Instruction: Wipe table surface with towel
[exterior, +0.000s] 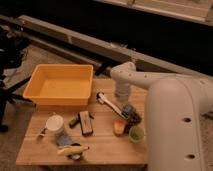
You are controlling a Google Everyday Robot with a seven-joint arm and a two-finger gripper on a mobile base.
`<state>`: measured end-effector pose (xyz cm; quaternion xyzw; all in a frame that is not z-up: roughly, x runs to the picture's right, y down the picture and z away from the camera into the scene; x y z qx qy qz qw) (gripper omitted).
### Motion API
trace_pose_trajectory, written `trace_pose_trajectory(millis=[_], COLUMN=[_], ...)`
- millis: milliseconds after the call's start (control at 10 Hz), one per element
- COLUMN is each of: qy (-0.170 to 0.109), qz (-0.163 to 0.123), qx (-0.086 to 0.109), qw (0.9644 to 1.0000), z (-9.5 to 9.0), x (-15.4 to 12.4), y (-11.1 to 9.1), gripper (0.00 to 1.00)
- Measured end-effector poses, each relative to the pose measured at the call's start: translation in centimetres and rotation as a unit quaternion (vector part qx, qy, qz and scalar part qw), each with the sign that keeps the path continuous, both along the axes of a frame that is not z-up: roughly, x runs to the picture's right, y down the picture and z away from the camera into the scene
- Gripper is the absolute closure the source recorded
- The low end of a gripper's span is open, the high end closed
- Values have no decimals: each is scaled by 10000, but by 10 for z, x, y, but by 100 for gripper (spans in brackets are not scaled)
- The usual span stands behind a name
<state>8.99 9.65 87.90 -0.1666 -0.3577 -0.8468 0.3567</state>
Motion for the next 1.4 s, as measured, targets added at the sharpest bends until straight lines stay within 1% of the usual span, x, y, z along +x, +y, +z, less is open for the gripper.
trace_pose_trajectory(millis=[200,400,500,700,800,900,1000,1200,1300,1400], qy=[-52,-91,-80,-19,63,183,285,598,768,919], qz=[-49,-130,-177,-233,-210,-157,-110,73,197,270], qx=[87,252,385,593,672,740,785,906,923,911], qw=[9999,9996,9991,9980,9975,9970,9964,9941,9926,9912], z=[18,35,40,45,51,55,59,67,72,77], x=[-19,-41,-50,-56,-53,-45,-36,-3,15,30], y=[-26,-58,-76,-99,-110,-120,-125,-140,-144,-143], gripper=[100,100,100,100,100,100,100,100,100,100])
